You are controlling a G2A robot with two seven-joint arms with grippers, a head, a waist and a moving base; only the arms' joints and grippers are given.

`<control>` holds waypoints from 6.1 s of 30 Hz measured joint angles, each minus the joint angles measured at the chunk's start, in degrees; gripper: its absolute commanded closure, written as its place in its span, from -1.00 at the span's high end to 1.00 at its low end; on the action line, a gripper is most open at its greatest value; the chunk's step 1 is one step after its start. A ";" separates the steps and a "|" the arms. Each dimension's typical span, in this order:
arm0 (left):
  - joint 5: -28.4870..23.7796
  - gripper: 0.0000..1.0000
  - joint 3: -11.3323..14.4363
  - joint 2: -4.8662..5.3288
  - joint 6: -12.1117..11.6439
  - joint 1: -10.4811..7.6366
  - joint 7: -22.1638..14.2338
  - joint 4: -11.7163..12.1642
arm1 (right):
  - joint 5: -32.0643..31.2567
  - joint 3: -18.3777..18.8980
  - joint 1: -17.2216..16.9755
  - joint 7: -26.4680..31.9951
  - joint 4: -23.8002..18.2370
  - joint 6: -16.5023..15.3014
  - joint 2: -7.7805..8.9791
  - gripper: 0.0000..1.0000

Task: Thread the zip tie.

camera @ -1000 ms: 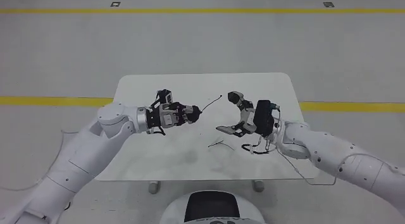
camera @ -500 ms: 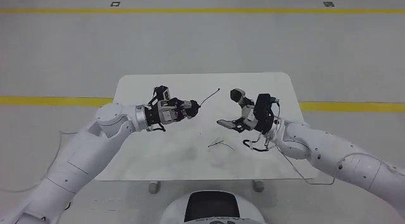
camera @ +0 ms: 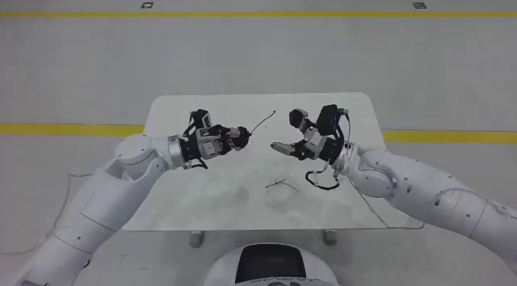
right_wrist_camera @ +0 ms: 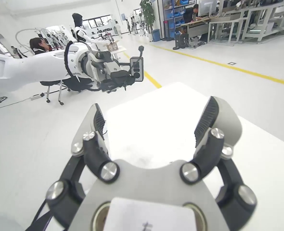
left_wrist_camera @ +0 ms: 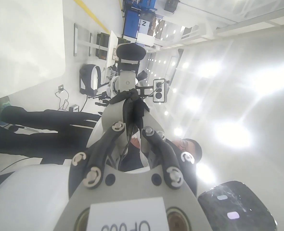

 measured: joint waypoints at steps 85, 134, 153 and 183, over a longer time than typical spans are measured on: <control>-7.60 -1.00 2.26 -3.13 -6.71 2.36 4.53 -0.40 | 112.13 31.73 -22.56 88.59 23.33 5.66 -18.66 1.00; -24.96 -1.00 7.48 -9.33 -14.53 4.34 9.43 -0.30 | 110.51 38.52 -27.07 80.37 20.30 12.12 -25.77 -0.08; -24.65 -1.00 6.45 -10.74 -13.01 5.04 9.03 0.12 | 105.63 39.58 -26.96 81.17 22.28 15.17 -28.19 -0.56; -23.05 -1.00 4.82 -12.55 -11.13 5.73 8.81 0.74 | 101.79 43.08 -27.17 83.45 24.63 17.11 -30.97 -0.78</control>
